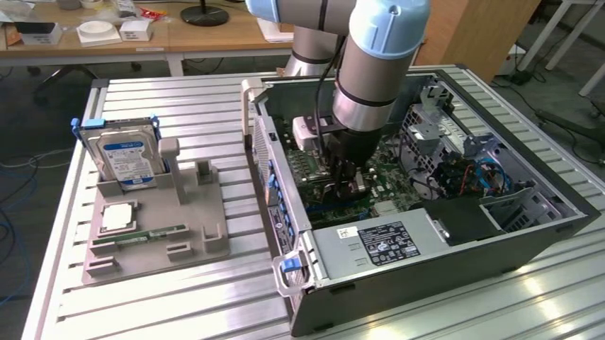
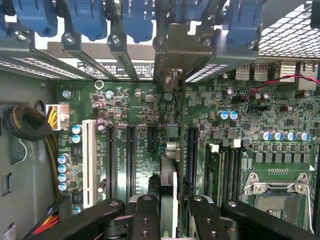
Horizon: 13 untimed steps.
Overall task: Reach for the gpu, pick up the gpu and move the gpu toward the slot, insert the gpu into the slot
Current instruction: 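Insert the gpu into the slot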
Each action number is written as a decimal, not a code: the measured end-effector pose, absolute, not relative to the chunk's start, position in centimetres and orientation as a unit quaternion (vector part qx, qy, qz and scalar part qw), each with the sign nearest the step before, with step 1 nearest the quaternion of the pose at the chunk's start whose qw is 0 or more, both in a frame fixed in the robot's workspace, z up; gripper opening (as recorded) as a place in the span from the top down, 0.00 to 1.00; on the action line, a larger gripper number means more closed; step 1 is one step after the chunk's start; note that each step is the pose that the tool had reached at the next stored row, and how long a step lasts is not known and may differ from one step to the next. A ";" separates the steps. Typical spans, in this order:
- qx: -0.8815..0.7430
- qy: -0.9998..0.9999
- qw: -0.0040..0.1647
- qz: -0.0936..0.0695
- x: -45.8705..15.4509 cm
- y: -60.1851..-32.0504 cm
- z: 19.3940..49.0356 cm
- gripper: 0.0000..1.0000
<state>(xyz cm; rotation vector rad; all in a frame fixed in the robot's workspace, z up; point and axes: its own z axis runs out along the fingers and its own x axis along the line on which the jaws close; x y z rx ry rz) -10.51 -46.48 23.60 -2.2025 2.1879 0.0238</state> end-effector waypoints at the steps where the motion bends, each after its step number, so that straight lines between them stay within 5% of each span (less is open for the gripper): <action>1: -0.709 0.705 0.019 0.008 -10.5 -46.5 23.6 0.73; 13: -0.709 0.705 0.018 0.008 -10.5 -46.5 23.2 0.73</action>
